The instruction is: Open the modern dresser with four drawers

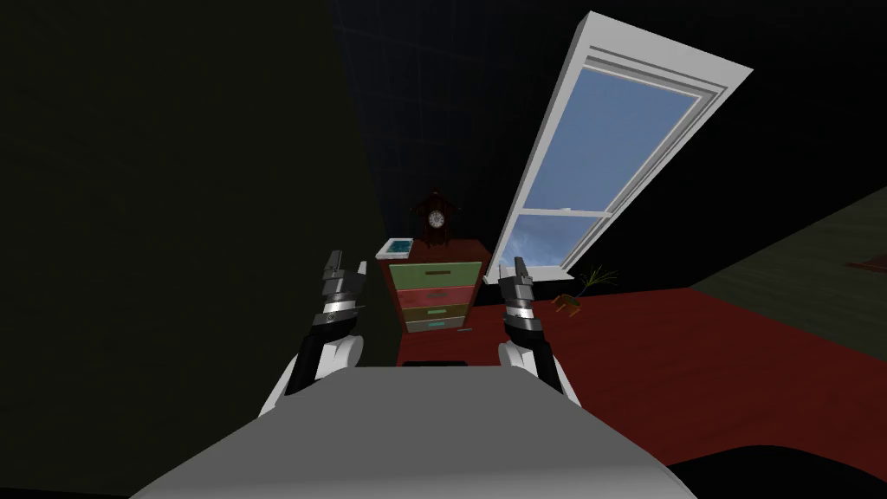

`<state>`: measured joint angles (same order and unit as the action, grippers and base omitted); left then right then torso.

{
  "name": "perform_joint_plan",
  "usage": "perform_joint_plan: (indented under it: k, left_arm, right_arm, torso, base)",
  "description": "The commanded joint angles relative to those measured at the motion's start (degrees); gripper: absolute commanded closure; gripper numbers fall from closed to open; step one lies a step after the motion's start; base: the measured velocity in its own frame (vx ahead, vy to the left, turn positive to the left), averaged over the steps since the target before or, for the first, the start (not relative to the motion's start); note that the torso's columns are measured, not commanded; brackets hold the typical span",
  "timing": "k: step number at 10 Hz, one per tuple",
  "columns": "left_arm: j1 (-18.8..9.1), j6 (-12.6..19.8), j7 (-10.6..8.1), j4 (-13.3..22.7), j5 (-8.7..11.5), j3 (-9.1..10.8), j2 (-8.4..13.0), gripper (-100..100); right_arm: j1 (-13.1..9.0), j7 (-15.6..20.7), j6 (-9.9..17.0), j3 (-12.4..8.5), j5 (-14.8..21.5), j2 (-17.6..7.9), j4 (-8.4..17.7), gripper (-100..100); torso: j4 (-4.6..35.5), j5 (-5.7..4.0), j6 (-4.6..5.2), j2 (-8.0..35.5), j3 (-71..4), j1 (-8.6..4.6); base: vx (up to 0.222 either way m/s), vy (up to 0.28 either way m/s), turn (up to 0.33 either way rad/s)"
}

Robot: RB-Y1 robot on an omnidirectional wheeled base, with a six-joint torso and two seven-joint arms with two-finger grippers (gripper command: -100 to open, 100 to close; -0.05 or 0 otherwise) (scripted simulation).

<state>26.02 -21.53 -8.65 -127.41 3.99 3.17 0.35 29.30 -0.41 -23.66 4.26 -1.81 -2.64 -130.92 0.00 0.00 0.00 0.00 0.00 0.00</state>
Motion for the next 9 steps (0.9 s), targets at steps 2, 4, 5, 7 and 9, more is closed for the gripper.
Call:
perform_joint_plan:
  k: [2,4,5,7,9]
  left_arm:
    - [0.00,0.00,0.00,0.00,0.00,0.00,0.00,0]
    - [0.00,0.00,0.00,-0.01,0.00,0.00,0.00,0]
    - [0.00,0.00,0.00,-0.01,0.00,0.00,0.00,0]
    - [0.00,-0.01,0.00,-0.01,0.00,0.00,0.00,0]
    - [0.00,-0.01,0.00,-0.02,0.00,0.00,0.00,0]
  right_arm:
    - [0.00,0.00,0.00,0.00,0.00,0.00,0.00,0]
    - [0.00,0.00,0.00,0.00,0.00,0.00,-0.01,0]
    - [0.00,0.00,0.00,0.00,0.00,0.00,-0.01,0]
    - [0.00,0.00,-0.01,0.00,0.00,0.00,-0.02,0]
    - [0.00,0.00,-0.01,0.00,0.00,0.00,-0.02,0]
  torso:
    - [6.00,0.00,0.00,5.97,-12.00,0.00]
    - [14.24,0.00,0.00,14.22,-28.50,0.00]
    - [18.46,0.00,0.00,18.45,-36.92,0.00]
    - [26.91,0.00,0.00,26.92,-53.81,0.00]
    - [35.37,0.00,0.00,35.39,-70.73,0.00]
  base:
    - [0.000,0.000,0.000]
    - [0.000,0.000,0.000]
    - [0.000,0.000,0.000]
    - [0.000,0.000,0.000]
    - [0.000,0.000,0.000]
